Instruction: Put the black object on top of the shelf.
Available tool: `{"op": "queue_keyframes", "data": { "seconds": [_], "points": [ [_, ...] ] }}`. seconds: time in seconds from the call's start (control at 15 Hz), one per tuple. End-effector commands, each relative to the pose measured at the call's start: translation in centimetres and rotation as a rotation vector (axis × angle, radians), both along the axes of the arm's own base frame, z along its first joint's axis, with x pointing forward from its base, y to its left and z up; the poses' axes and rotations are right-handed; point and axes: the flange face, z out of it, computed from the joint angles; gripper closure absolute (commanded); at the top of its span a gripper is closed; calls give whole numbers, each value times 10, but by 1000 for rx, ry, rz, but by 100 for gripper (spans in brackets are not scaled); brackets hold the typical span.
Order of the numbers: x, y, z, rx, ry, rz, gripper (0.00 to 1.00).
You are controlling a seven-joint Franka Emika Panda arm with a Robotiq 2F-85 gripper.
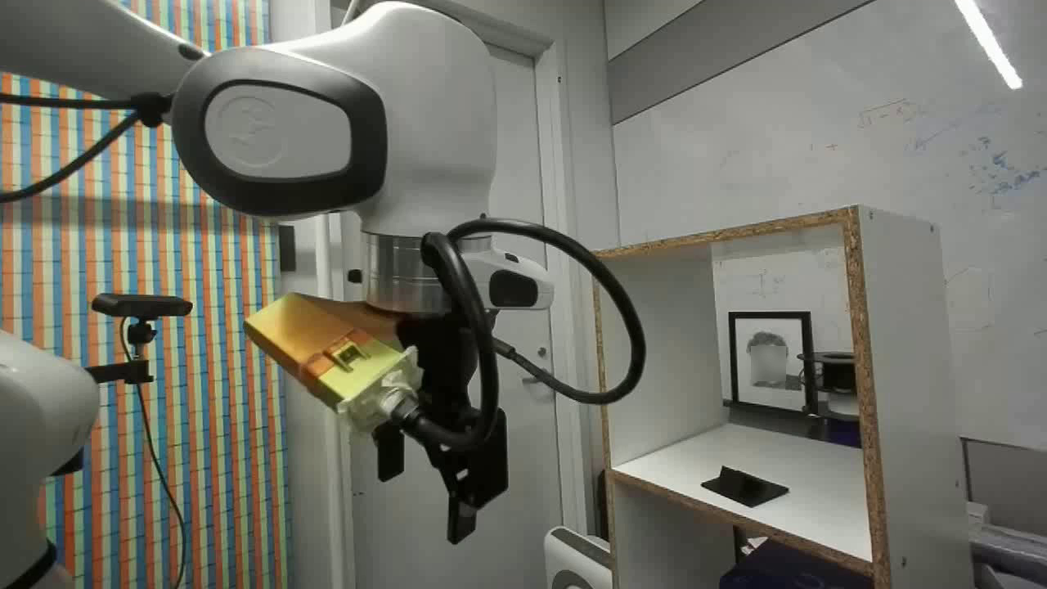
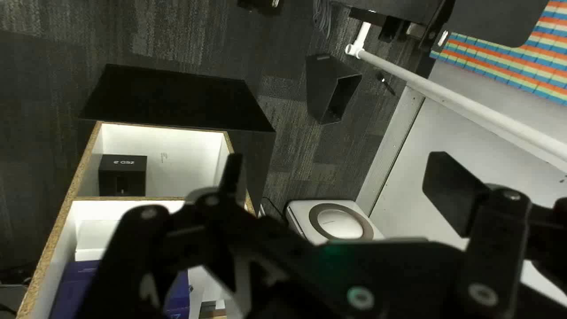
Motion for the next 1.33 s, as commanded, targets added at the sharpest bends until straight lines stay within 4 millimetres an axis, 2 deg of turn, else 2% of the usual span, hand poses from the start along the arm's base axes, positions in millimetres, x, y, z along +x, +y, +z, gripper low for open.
{"op": "queue_keyframes", "data": {
  "seconds": [0.0,1.07,1.27],
  "points": [
    [0,0,0,0,1,0,0],
    [0,0,0,0,1,0,0],
    [20,0,11,-69,-107,-73,0]
  ]
}}
